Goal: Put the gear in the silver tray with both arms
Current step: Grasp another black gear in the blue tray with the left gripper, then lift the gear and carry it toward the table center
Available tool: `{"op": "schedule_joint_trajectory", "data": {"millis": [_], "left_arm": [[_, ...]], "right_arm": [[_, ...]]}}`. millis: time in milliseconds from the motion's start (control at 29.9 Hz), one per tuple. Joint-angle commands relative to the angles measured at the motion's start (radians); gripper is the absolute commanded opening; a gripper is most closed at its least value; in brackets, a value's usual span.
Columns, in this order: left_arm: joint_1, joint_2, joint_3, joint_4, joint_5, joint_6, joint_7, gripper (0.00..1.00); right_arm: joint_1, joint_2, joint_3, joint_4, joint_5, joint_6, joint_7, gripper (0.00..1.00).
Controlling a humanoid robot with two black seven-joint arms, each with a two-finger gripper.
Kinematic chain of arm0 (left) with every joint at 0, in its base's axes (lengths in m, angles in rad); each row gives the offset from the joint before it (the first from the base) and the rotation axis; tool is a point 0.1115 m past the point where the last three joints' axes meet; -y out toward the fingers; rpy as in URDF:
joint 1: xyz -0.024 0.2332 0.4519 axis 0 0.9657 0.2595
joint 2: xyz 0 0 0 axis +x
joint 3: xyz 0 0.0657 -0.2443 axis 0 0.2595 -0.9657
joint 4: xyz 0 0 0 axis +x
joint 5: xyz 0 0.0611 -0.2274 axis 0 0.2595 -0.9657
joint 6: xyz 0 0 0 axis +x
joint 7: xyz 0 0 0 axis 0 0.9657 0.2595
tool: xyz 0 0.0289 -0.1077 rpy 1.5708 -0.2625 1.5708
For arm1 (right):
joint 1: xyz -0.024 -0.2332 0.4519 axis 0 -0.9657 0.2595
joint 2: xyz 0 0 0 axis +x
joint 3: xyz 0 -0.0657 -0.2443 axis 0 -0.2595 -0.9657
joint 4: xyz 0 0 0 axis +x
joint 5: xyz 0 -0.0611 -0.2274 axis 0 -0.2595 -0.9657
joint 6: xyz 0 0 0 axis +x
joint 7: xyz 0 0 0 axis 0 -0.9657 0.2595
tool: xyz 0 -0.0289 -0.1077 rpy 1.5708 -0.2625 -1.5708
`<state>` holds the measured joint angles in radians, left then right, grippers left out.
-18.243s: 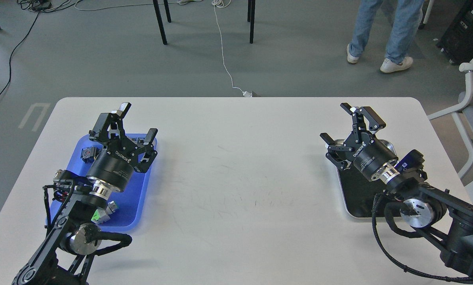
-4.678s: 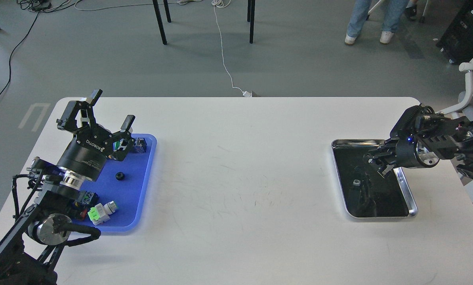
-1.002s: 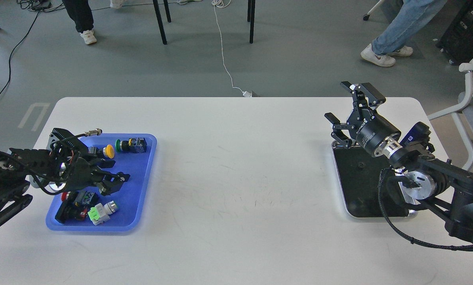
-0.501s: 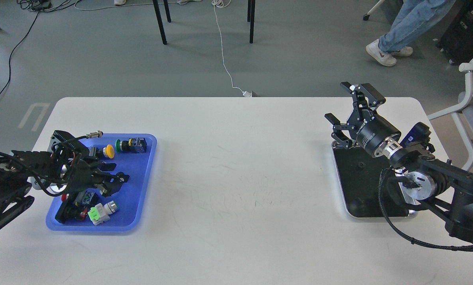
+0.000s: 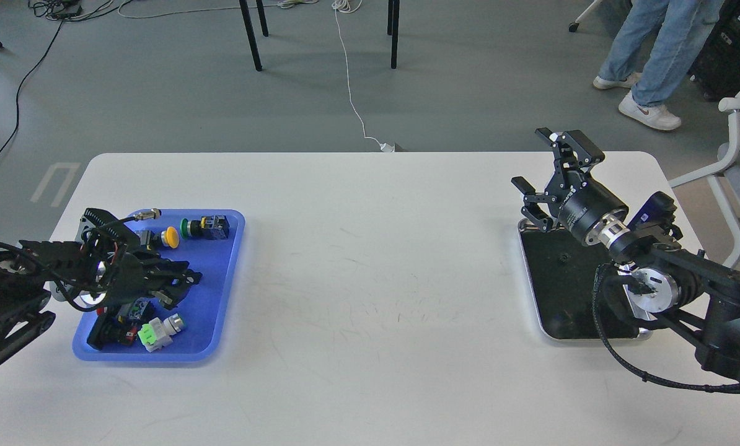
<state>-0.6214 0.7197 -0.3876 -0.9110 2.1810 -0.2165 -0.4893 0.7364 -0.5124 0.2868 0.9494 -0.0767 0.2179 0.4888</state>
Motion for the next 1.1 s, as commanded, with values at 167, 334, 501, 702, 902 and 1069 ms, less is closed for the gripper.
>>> {"op": "schedule_joint_trajectory", "data": {"millis": [167, 334, 501, 702, 902, 1069], "left_arm": [[-0.006, 0.0, -0.002, -0.003, 0.001, 0.012, 0.001, 0.13], [-0.029, 0.009, -0.008, -0.04, 0.001, 0.011, 0.001, 0.14], [-0.119, 0.038, -0.01, -0.118, 0.001, 0.005, 0.001, 0.14], [-0.214, 0.041, -0.008, -0.233, 0.001, -0.041, 0.001, 0.15], [-0.288, -0.02, -0.007, -0.387, 0.001, -0.202, 0.001, 0.15], [-0.34, -0.178, -0.002, -0.384, 0.001, -0.272, 0.001, 0.16]], "right_arm": [[0.0, -0.001, 0.0, 0.0, 0.0, 0.0, 0.0, 0.98], [0.0, -0.001, 0.0, 0.0, 0.0, 0.0, 0.0, 0.98], [0.0, -0.001, 0.0, 0.0, 0.0, 0.0, 0.0, 0.98], [0.003, -0.001, 0.002, 0.0, 0.002, 0.0, 0.0, 0.98], [0.021, 0.005, -0.001, 0.002, -0.002, 0.0, 0.0, 0.98], [0.078, 0.011, -0.018, 0.002, -0.002, 0.0, 0.0, 0.98]]}}
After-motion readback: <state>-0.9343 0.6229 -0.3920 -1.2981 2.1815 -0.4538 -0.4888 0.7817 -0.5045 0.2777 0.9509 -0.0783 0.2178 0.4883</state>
